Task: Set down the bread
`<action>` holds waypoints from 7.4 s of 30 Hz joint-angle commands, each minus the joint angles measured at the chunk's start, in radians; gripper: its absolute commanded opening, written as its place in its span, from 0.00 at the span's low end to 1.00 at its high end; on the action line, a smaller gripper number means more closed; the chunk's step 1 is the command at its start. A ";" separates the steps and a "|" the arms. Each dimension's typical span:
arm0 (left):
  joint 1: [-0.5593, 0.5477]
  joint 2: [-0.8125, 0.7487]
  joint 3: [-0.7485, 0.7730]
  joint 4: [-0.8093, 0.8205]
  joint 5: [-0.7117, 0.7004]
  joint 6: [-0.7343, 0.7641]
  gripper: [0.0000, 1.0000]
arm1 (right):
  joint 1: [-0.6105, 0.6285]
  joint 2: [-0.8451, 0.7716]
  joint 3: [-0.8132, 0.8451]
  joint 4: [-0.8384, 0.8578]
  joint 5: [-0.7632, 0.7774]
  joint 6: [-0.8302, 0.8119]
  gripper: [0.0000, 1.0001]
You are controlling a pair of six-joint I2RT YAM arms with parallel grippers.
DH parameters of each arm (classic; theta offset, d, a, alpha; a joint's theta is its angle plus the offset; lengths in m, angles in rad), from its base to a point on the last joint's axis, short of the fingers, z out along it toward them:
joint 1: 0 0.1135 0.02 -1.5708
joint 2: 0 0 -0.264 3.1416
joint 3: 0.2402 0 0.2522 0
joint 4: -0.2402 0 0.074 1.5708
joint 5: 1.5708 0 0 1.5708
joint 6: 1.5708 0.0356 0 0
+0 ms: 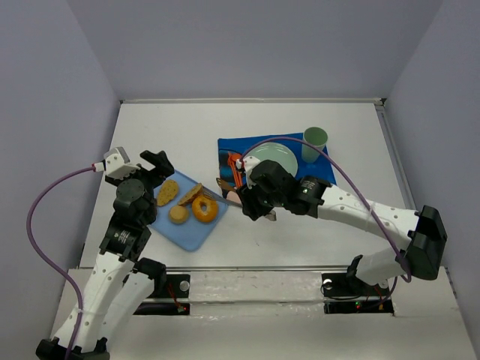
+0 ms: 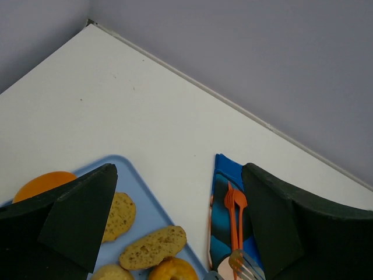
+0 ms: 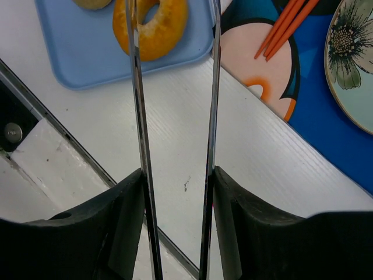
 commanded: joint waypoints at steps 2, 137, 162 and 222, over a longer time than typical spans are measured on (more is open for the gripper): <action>0.002 -0.004 -0.008 0.041 -0.035 -0.008 0.99 | 0.005 -0.005 0.052 0.023 -0.006 -0.005 0.52; 0.002 -0.127 -0.050 0.069 0.035 -0.047 0.99 | -0.060 0.357 0.210 0.186 -0.213 0.492 0.24; 0.002 -0.150 -0.053 0.064 0.030 -0.053 0.99 | -0.075 0.024 0.091 0.108 0.233 0.380 0.07; 0.002 -0.101 -0.048 0.084 0.057 -0.025 0.99 | -0.032 -0.145 -0.259 0.042 -0.297 -0.191 0.50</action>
